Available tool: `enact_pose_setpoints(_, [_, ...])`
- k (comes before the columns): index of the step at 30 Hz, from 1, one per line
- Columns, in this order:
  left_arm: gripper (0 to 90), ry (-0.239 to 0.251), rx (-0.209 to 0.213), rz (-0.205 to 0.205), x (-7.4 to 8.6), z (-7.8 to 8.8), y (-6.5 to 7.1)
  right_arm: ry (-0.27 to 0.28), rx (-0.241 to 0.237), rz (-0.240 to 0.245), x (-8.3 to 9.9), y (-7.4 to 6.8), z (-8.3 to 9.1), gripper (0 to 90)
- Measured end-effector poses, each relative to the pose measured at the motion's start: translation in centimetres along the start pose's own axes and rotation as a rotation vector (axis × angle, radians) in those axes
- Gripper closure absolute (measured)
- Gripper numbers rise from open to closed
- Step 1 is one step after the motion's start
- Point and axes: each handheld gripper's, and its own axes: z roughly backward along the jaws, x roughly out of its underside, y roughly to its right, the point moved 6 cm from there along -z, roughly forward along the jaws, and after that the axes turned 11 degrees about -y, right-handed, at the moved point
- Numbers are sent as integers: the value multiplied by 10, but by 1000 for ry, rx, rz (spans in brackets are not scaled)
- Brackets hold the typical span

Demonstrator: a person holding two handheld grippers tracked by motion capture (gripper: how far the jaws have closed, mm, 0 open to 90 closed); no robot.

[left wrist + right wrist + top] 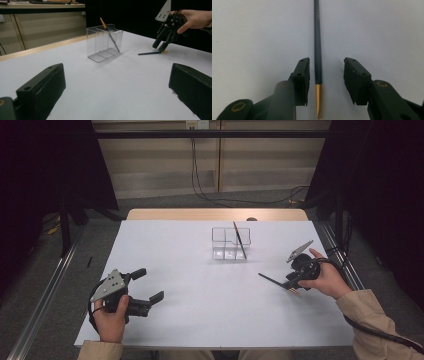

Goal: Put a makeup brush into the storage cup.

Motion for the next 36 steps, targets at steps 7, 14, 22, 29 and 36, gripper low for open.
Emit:
enact_pose_setpoints(7, [7, -2, 0, -3, 0, 0, 0, -26, -1, -4, 4, 0, -1, 589])
enact_pose_setpoints(14, [7, 1, -1, 0, 0, 0, 0, -34, 5, -2, 4, 0, -2, 594])
enact_pose_setpoints(22, [7, -1, -3, -2, 0, -1, 0, -72, 11, 15, 6, -2, -6, 660])
enact_pose_setpoints(29, [7, -1, -2, -5, 0, 0, 0, -91, 15, 19, 7, -2, -6, 695])
enact_pose_setpoints(36, [7, -2, -2, -6, 0, -2, 1, -116, 22, 16, 7, -2, -5, 756])
